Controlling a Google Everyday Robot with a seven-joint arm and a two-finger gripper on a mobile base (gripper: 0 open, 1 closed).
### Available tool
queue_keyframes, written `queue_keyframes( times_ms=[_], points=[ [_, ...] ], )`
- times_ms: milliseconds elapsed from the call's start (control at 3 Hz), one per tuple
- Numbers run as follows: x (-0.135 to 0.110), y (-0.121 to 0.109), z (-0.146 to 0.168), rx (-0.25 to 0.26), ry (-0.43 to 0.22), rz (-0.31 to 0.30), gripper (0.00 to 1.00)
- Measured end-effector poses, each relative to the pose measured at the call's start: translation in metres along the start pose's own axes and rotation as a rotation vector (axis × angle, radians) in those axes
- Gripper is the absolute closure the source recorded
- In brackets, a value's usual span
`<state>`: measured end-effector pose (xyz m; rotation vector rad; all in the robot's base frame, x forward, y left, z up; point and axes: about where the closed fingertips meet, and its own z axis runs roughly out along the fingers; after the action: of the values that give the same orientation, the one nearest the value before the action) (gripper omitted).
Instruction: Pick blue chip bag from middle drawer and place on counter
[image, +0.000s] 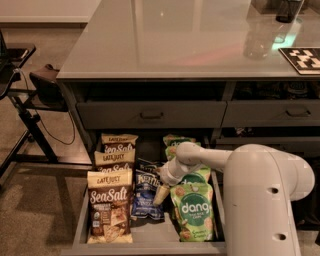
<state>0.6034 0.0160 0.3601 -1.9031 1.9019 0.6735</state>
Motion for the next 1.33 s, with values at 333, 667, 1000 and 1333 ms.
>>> queue_keyframes(
  times_ms=[333, 667, 1000, 1333],
  points=[
    [-0.004, 0.0, -0.003, 0.058, 0.011, 0.014, 0.42],
    [-0.015, 0.005, -0.021, 0.15, 0.041, 0.009, 0.66],
    [-0.03, 0.011, -0.049, 0.25, 0.077, -0.027, 0.89],
    [-0.032, 0.015, -0.05, 0.257, 0.074, -0.031, 1.0]
  ],
)
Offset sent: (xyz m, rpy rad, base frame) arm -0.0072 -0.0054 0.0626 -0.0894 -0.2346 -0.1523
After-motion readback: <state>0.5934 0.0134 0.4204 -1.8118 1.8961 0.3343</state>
